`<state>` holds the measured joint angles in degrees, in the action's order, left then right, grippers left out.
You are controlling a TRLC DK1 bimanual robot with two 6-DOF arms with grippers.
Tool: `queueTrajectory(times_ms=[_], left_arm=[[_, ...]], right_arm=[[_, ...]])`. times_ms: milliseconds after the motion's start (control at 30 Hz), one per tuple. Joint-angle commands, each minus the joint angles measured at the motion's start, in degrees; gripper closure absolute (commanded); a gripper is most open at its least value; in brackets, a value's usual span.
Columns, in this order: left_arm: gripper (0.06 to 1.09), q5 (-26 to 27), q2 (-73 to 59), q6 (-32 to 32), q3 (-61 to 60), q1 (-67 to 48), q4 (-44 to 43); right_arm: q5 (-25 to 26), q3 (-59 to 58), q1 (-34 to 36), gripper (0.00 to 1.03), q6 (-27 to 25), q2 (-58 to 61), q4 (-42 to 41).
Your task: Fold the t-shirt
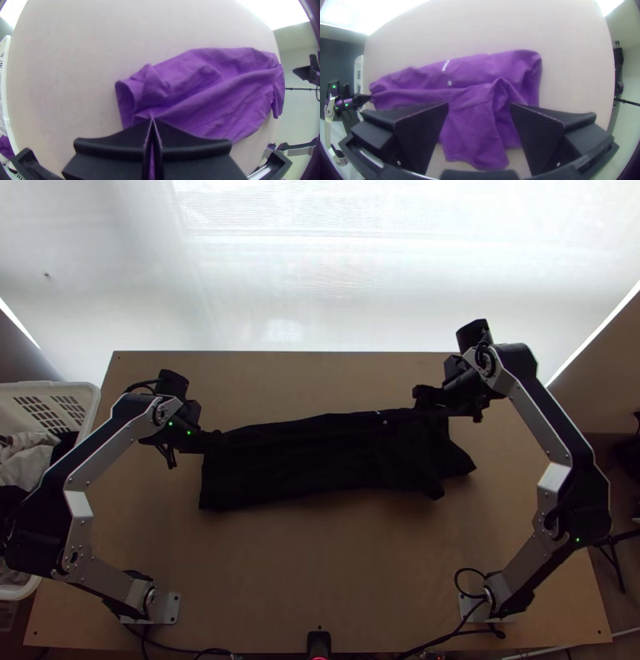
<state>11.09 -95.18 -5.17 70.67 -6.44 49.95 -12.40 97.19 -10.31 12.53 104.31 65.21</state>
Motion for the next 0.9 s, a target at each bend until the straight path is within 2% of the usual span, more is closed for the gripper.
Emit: queueTrajectory(times_ms=[0,33,67,267,333,400,500,567,633,733,867], left_arm=[[0.6,0.2,0.1,-0.5,0.5,0.6,-2.8],[0.3,0.1,-0.1,-0.2,0.6,0.6,-3.5],[0.08,0.1,-0.2,0.1,0.7,0.7,-4.4],[0.1,-0.6,0.9,-0.1,0.7,3.2,-10.1],[0.1,-0.9,2.1,0.4,0.8,4.9,-10.1],[0.1,-0.9,3.7,1.5,0.3,7.4,-9.5],[0.1,-0.7,6.7,4.4,-2.0,11.1,-8.6],[0.1,-0.2,7.5,5.9,-2.9,13.0,-5.3],[0.1,0.7,8.4,6.7,-4.5,14.4,-3.0],[0.1,6.1,10.3,6.8,-7.7,16.5,-1.6],[0.1,11.8,11.5,3.8,-13.5,16.8,-5.7]], right_arm=[[-0.1,1.0,-6.0,0.08,-1.6,-4.4,2.8],[-0.1,1.0,-7.4,0.08,-2.9,-5.1,2.8],[-0.1,1.1,-8.5,0.07,-3.7,-5.7,2.8],[-1.3,2.7,-13.2,0.04,-5.2,-6.9,2.7],[-4.7,4.3,-14.6,0.04,-4.5,-6.7,2.3],[-10.2,6.8,-16.3,0.04,-2.3,-5.5,1.3],[-17.7,12.0,-21.5,0.04,-2.3,-1.5,1.5],[-20.9,16.5,-24.1,0.04,-1.5,2.9,3.3],[-22.0,20.7,-26.7,0.04,-1.1,7.0,4.1],[-22.1,25.2,-29.4,0.04,-1.2,12.7,4.0],[-22.8,28.7,-30.7,0.04,-1.1,19.3,4.1]])
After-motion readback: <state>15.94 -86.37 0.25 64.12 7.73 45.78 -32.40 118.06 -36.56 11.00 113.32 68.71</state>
